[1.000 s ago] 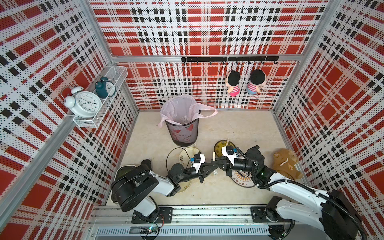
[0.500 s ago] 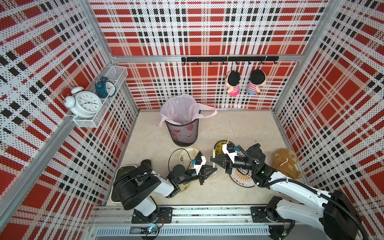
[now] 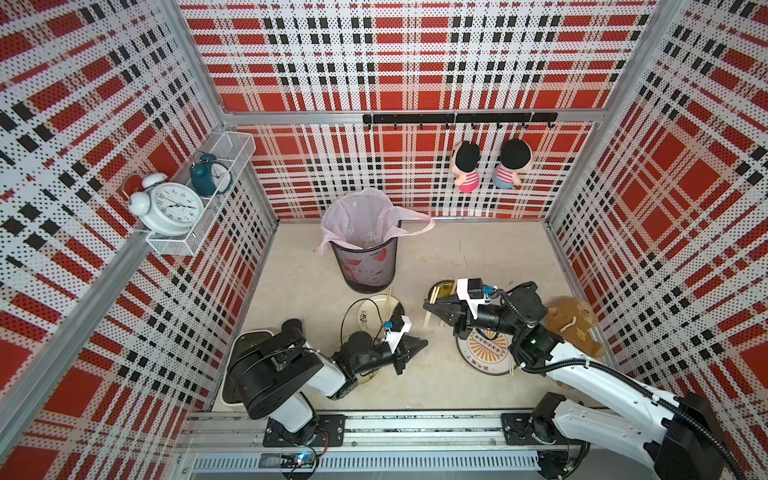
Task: Remove the packaging of disposable chopsticks
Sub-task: Remove the packet bag from the disposable chopsticks, then place the packet bag in the trash bin.
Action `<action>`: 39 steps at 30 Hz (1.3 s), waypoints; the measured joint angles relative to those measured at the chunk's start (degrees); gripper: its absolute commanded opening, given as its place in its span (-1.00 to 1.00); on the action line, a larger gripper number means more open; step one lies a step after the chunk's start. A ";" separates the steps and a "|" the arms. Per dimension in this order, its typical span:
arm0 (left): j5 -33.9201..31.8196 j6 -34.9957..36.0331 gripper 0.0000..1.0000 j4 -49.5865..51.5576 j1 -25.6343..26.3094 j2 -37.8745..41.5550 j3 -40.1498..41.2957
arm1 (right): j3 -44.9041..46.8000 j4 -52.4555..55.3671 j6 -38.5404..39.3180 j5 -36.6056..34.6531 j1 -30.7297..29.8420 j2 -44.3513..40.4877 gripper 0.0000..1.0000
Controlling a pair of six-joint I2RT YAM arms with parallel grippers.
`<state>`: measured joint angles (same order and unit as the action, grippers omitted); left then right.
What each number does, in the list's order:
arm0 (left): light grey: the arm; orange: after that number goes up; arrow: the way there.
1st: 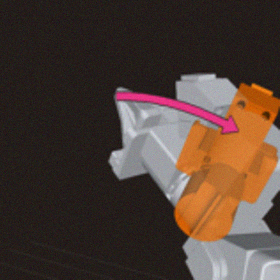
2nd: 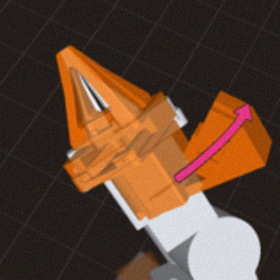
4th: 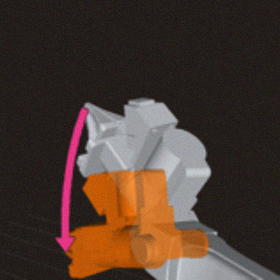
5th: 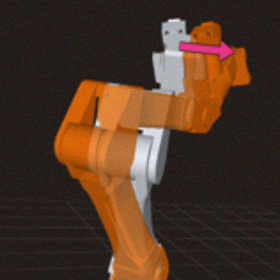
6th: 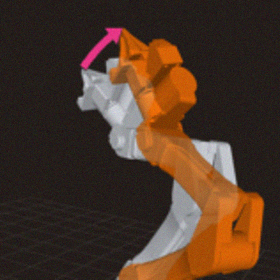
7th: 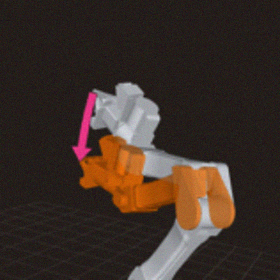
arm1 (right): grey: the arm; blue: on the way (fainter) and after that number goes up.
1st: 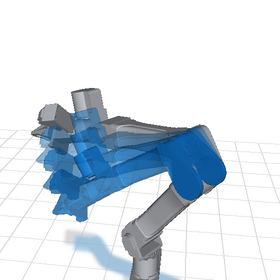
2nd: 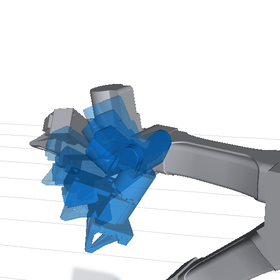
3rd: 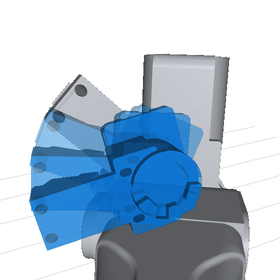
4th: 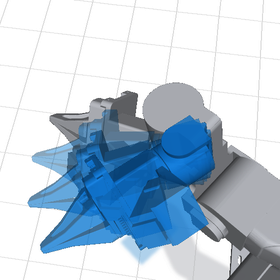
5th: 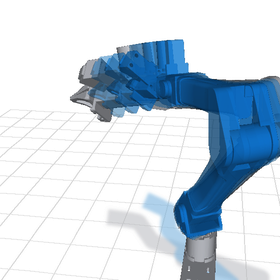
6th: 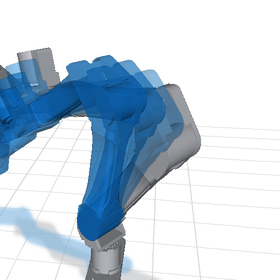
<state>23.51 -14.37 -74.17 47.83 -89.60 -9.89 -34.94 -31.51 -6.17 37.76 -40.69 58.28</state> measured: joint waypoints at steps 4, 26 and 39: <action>-1.62 -1.42 -1.00 0.85 -1.22 6.40 1.49 | 1.25 -0.07 -0.57 -3.96 0.20 -0.17 -1.00; -32.44 4.07 -0.98 35.98 -13.33 23.69 -39.91 | 9.90 1.14 -3.23 -17.11 0.33 -1.09 -1.00; -36.79 1.99 -0.83 51.15 -28.79 -5.14 -67.38 | 11.34 1.51 -2.95 -18.82 0.33 -4.42 -1.00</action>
<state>-13.28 -12.38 -23.03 19.05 -94.74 -77.28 -23.59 -30.00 -9.13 18.94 -40.36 53.87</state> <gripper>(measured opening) 0.071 0.076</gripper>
